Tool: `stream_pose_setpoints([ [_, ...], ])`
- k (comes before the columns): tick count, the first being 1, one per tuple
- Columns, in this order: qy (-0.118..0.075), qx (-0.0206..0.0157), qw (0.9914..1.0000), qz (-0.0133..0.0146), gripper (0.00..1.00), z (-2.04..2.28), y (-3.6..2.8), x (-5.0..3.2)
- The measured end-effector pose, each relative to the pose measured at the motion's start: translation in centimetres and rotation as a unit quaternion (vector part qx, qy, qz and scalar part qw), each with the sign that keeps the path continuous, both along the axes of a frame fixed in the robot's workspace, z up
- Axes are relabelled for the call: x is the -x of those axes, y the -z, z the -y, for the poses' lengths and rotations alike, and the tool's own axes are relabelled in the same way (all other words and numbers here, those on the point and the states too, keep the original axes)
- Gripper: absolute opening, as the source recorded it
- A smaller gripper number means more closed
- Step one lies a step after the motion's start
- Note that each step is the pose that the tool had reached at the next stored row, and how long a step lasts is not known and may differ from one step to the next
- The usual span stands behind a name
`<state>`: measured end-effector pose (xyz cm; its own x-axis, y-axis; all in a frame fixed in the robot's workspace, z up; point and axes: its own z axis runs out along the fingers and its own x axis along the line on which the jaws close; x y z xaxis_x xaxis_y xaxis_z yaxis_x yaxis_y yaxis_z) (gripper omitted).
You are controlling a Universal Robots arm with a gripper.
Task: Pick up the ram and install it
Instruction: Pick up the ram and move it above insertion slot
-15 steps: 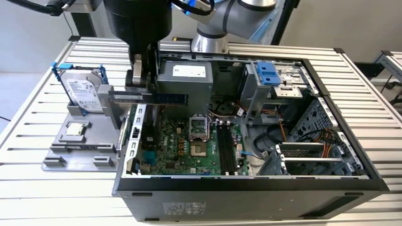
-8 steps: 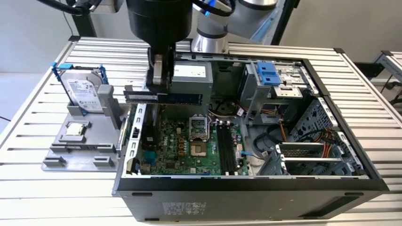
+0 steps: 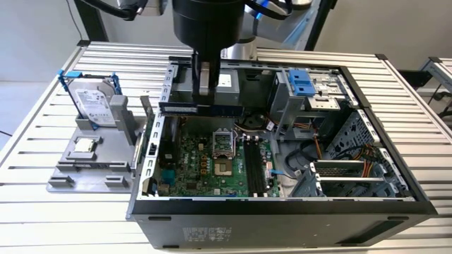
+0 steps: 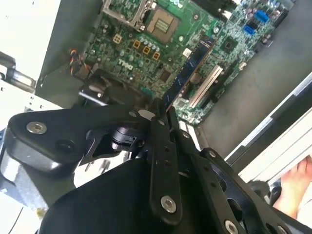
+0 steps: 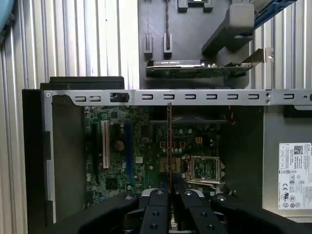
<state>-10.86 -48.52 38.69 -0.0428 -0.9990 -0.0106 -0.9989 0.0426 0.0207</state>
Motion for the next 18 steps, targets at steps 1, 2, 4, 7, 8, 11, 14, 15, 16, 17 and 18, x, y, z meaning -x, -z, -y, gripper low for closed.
stream_pose_setpoints([
  [1, 0.0, 0.0, 1.0, 0.0, 0.0, 0.0, 0.0, -0.36],
  [2, 0.0, 0.0, 1.0, 0.0, 0.0, 0.0, 0.0, -0.73],
  [4, 0.0, 0.0, 1.0, 0.0, 0.0, -0.01, 0.0, -1.44],
  [7, 0.0, 0.0, 1.0, 0.0, 0.0, -0.01, 0.0, -2.54],
  [8, 0.0, 0.0, 1.0, 0.0, 0.0, -0.01, 0.0, -2.89],
  [11, 0.0, 0.0, 1.0, 0.0, 0.0, -0.01, 0.0, -4.08],
  [14, 0.0, 0.0, 1.0, -0.0001, 0.0, -0.01, 0.0, -5.19],
  [15, 0.0, 0.0, 1.0, -0.0001, 0.0, -0.01, 0.0, -5.56],
  [16, 0.0, 0.0, 1.0, -0.0001, 0.0, -0.01, 0.0, -5.89],
  [17, 0.0, 0.0001, 1.0, -0.0002, 0.0, -0.01, -0.01, -6.28],
  [18, 0.0, 0.0, 1.0, -0.0001, 0.0, -0.01, 0.0, -6.63],
])
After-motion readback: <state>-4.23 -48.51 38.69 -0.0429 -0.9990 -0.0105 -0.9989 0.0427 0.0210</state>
